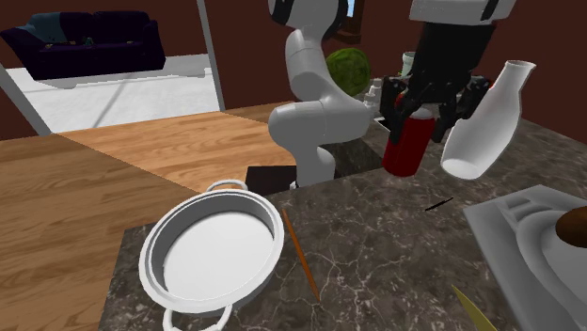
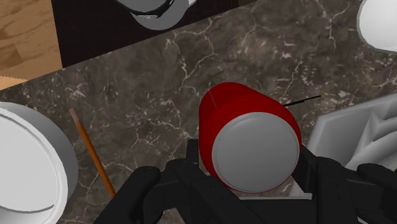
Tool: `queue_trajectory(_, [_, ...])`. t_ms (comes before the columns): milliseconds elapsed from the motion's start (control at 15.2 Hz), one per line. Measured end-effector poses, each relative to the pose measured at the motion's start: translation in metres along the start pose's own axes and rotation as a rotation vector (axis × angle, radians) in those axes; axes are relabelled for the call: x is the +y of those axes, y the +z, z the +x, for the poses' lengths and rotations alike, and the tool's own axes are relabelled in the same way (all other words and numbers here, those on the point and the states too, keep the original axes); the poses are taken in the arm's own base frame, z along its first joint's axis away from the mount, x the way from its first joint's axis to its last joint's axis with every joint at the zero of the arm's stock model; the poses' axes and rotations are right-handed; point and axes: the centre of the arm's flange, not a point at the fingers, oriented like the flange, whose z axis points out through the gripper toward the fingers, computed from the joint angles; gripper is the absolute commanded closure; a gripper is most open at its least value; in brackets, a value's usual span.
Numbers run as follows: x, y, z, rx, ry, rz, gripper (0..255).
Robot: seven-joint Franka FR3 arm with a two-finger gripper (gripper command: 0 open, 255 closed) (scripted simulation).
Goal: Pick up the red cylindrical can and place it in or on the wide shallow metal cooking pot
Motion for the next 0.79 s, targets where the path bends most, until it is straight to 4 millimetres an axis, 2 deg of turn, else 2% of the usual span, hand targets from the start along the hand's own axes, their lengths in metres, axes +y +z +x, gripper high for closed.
queue_trajectory(330, [-0.001,-0.025,-0.001,0.000,0.000,0.000,255])
queue_trajectory(396, [0.005,-0.028,0.000,0.000,0.000,0.000,255])
queue_trajectory(792, [0.073,-0.033,0.024,0.000,0.001,0.001,255])
